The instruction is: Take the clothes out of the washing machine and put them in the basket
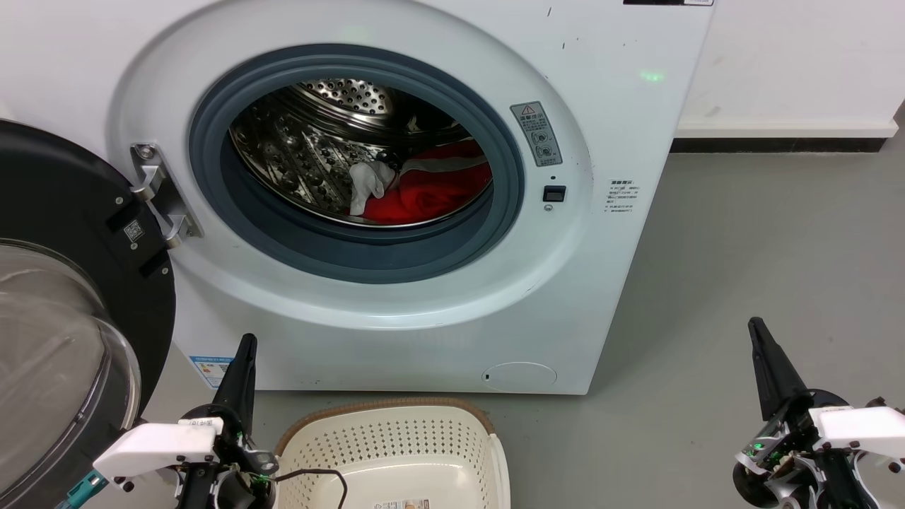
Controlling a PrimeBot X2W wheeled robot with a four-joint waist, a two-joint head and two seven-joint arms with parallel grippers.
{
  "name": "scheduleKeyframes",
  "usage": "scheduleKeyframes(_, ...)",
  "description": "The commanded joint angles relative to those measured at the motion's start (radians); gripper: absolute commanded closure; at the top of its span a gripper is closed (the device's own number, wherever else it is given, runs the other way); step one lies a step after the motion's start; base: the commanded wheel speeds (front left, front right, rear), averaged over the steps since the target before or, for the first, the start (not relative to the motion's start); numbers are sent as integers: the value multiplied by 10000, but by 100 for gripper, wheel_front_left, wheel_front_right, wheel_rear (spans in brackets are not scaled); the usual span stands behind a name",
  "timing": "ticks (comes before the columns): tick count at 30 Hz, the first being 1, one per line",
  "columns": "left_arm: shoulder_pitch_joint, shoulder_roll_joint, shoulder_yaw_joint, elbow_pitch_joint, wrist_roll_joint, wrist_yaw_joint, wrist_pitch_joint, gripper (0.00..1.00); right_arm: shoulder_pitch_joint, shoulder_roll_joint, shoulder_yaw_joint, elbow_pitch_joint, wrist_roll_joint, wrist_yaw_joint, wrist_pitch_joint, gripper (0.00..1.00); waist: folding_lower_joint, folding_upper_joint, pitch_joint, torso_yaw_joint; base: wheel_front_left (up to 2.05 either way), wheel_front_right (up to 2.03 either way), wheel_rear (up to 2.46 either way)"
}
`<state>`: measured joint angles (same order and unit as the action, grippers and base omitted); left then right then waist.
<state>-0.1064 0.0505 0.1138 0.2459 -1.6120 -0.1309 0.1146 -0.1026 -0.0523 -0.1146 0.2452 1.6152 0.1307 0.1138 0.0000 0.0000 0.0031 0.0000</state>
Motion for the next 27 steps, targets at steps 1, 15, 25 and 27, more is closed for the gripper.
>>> scheduleKeyframes(1, -54, -8, 23, -1, -22, -25, 19, 100, -119, 29, 1, 15, -53, 0, 11, 100, 0, 0, 0, 0, 0, 0, 0)
scheduleKeyframes(15, 0, 0, 0, 0, 0, 0, 0, 0, 0, 0, 0, 0, 0, 0, 0, 0, 0, 0, 0, 0, 0, 0, 0)
scheduleKeyframes(25, -12, -10, -470, 3, 125, 2, -370, 0, 139, 6, 204, -87, -195, 0, -369, 0, 0, 0, 11, -2, 0, 0, 0)
scheduleKeyframes(27, -36, -9, -529, -51, 269, 2, -470, 0, 159, 6, 226, -141, -309, 0, -468, 0, 0, 0, 14, -2, 0, 0, 0)
